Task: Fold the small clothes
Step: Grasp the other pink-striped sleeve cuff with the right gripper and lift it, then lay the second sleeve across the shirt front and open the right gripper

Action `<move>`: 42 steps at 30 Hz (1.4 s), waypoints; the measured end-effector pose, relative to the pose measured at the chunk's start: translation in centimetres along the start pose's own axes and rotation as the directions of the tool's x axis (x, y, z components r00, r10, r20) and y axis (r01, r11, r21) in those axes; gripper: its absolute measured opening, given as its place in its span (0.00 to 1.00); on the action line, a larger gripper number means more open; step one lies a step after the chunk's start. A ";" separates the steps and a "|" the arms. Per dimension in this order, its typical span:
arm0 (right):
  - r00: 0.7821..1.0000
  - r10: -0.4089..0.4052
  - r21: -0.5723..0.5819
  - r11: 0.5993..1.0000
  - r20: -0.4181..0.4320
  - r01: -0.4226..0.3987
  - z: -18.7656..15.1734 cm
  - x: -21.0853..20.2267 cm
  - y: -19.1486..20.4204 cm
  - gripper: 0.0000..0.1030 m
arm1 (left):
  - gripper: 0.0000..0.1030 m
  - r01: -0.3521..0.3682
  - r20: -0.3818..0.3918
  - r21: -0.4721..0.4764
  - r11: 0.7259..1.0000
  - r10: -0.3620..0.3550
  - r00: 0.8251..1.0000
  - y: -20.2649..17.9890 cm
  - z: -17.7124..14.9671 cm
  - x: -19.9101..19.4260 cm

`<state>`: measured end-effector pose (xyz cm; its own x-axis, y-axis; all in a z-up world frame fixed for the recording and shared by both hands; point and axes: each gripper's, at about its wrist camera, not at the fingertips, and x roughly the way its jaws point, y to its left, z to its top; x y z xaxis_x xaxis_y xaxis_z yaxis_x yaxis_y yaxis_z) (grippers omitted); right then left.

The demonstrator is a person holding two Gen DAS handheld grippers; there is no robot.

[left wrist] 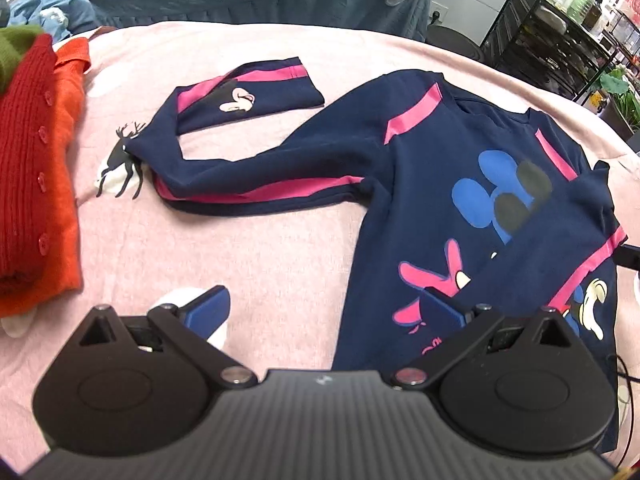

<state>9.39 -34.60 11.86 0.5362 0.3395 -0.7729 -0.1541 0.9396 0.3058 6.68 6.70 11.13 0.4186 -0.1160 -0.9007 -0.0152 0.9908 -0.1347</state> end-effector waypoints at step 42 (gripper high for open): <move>0.844 0.435 -0.796 0.605 0.314 -0.016 26.8 1.5 27.2 0.09 | 1.00 0.072 -0.079 -0.004 0.997 -0.073 0.994 3.2 -6.7 -0.9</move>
<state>28.24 -9.73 33.89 0.6458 0.6812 -0.3449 -0.7625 0.5990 -0.2446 0.17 9.55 8.78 0.3459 -0.1927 -0.9183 0.0119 0.9795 -0.2011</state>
